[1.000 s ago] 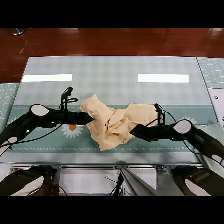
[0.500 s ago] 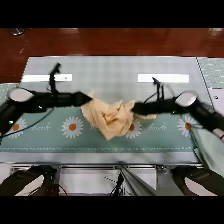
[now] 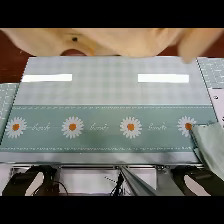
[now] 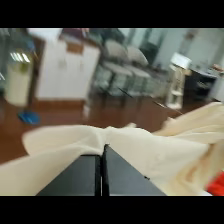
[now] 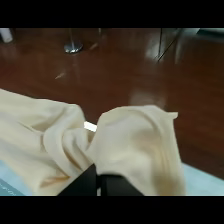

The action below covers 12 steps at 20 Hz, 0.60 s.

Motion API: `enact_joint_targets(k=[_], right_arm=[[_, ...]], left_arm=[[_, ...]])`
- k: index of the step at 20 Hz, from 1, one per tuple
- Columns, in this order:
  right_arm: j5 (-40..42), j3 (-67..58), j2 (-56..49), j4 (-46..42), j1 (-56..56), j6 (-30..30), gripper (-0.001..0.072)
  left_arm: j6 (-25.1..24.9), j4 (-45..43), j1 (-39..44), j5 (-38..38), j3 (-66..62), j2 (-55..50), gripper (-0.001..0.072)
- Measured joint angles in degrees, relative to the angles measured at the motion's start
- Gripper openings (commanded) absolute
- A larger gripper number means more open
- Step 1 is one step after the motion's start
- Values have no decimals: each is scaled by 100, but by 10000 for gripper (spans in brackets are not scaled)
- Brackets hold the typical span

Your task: Fold the shirts.

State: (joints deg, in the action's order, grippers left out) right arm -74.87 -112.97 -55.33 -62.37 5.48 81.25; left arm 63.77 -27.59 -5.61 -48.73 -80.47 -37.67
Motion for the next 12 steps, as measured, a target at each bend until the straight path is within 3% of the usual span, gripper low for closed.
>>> enact_joint_targets(k=[7, 12], right_arm=[[-1565, -367, 1145, -514, -33, 225, 23], [-2326, 1899, 1917, -505, -33, 575, 23]], left_arm=[[863, -1392, -544, -699, -319, 1482, 20], [1327, -1976, -608, -1504, 463, 1694, 20]])
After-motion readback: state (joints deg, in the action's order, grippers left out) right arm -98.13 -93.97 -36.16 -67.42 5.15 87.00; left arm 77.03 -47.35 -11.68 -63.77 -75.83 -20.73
